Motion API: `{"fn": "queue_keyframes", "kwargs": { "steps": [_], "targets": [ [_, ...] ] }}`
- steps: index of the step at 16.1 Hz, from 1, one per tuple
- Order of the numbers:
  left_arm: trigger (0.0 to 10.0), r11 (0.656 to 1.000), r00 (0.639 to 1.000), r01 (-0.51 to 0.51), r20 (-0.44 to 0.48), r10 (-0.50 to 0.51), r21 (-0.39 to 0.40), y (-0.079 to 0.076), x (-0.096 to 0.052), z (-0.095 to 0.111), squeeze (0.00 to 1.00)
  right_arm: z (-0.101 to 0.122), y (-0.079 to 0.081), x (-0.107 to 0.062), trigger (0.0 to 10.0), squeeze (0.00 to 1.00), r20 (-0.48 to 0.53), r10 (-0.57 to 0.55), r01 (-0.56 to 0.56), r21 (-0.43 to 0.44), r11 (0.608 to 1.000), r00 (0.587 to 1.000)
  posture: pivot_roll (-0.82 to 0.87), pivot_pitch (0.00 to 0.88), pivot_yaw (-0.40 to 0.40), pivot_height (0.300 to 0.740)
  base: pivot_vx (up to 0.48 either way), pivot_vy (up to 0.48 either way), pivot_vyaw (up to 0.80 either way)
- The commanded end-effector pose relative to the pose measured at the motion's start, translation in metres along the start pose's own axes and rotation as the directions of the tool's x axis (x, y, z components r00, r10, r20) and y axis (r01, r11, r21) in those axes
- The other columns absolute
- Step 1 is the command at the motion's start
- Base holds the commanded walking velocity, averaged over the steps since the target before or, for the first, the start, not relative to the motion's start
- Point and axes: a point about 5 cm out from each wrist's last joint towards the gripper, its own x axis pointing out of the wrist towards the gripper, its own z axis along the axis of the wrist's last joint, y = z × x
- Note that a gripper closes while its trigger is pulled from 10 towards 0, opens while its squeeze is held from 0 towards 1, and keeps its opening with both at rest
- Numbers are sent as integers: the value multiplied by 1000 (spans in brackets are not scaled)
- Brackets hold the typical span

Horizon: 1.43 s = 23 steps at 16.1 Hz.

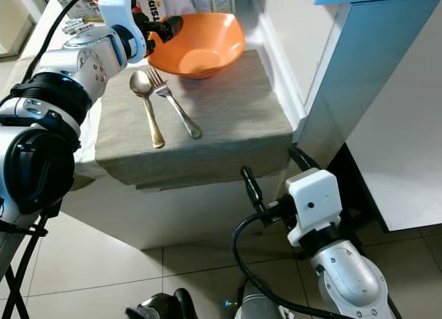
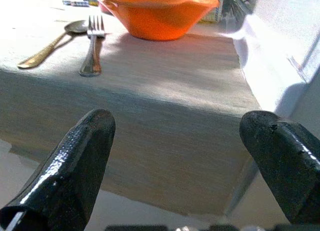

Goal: Setting the table

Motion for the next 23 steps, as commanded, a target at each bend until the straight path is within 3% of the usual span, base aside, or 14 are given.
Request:
{"fn": "queue_keyframes", "kwargs": {
  "steps": [1,6,12,23],
  "targets": [
    [10000,999,999,-32,8,32,31,9,-4,11,0,-3,2,0,10000,0,-9,2,-2,5,1000,1000,-369,182,121,740,0,0,0],
    [10000,992,993,-115,-27,116,46,28,-9,-3,0,-3,2,0,10000,0,-8,3,-3,5,1000,1000,-372,188,118,740,0,0,0],
    [10000,997,994,-75,-79,72,-34,17,-5,-22,0,-3,3,-1,10000,0,-12,13,-13,5,1000,1000,-377,204,117,740,0,0,0],
    [10000,995,993,-47,-113,37,-85,9,-2,-34,0,-4,6,-2,10000,0,-24,17,-17,8,1000,1000,-384,212,123,740,0,0,0]
  ]
}}
